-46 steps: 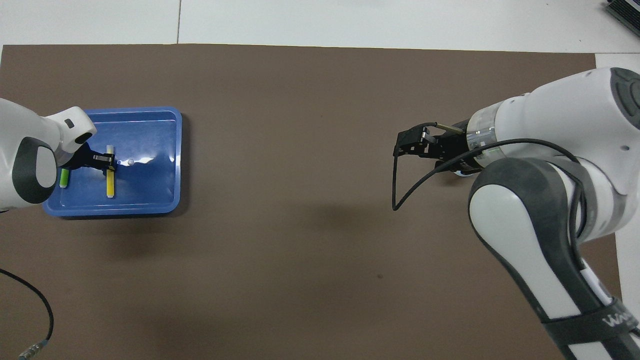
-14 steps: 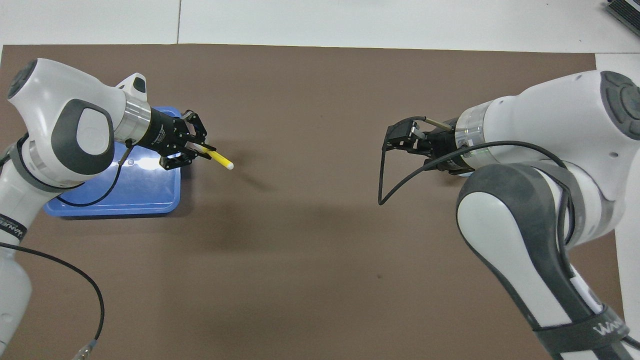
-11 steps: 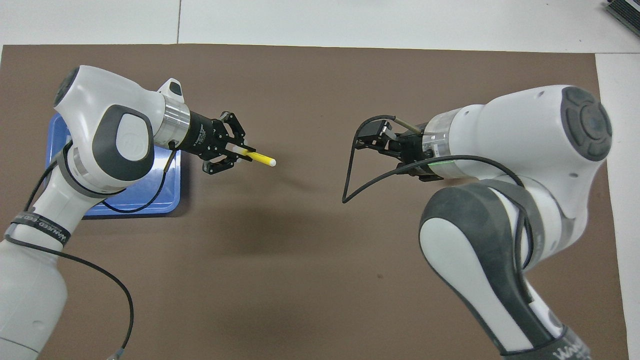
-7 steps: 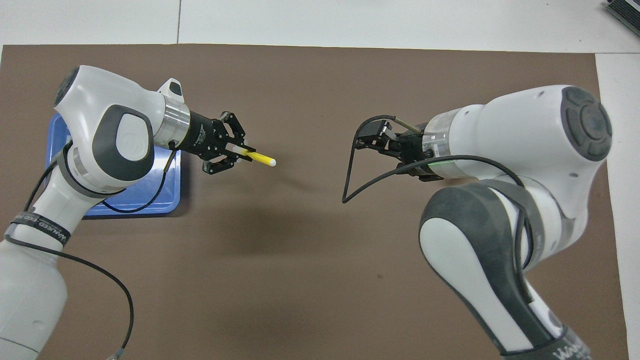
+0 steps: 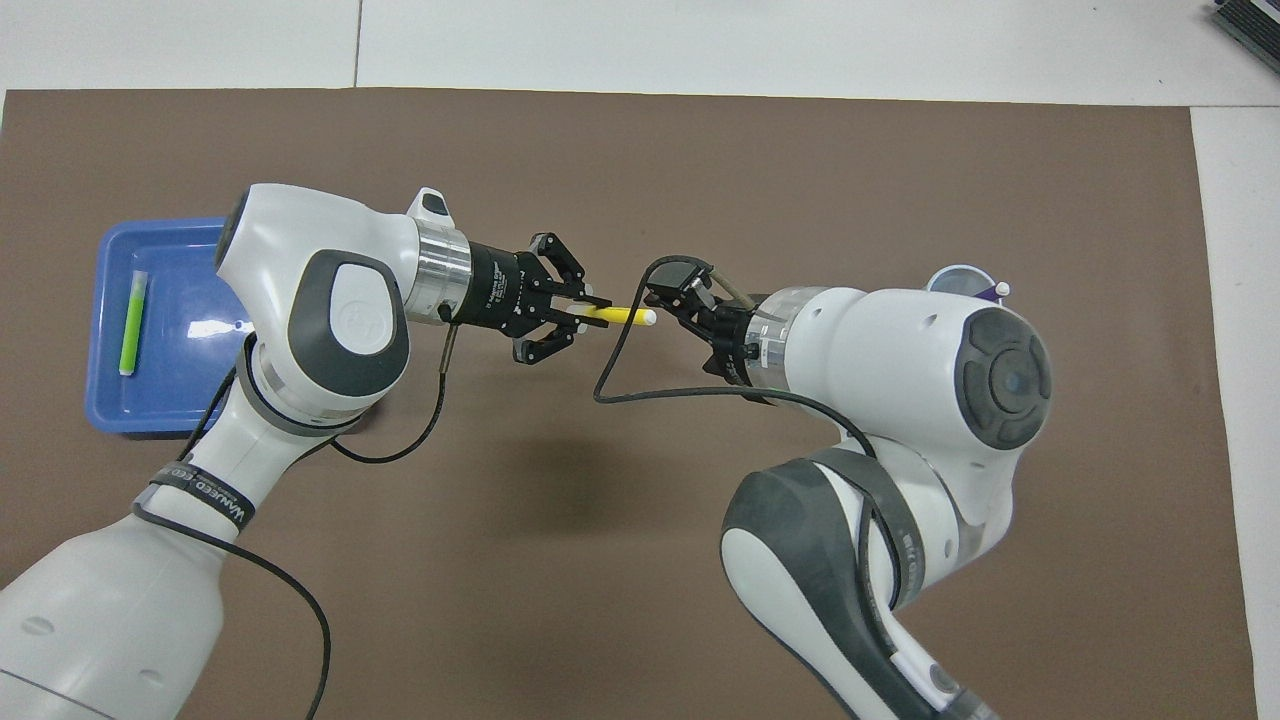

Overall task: Transfer and insert pens with both arms
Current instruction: 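Lift the yellow pen toward the right gripper while the right gripper approaches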

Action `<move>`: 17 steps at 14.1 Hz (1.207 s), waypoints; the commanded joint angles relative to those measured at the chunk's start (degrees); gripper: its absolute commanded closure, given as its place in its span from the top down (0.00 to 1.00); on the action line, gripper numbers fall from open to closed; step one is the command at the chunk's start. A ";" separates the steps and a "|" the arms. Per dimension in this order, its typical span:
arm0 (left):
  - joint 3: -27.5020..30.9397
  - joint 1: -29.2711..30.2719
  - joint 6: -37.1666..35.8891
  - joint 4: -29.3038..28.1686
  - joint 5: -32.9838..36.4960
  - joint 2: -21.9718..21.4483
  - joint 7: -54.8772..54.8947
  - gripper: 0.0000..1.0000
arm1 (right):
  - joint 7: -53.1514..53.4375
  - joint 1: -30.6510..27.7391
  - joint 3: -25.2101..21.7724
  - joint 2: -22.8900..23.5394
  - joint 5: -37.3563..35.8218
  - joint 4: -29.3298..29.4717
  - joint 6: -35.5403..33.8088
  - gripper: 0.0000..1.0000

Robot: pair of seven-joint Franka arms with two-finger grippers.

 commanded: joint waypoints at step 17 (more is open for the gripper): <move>0.54 -4.07 2.14 -4.09 -3.03 -3.69 -1.71 0.00 | 0.04 0.62 -0.01 -1.85 0.48 -4.50 2.42 0.41</move>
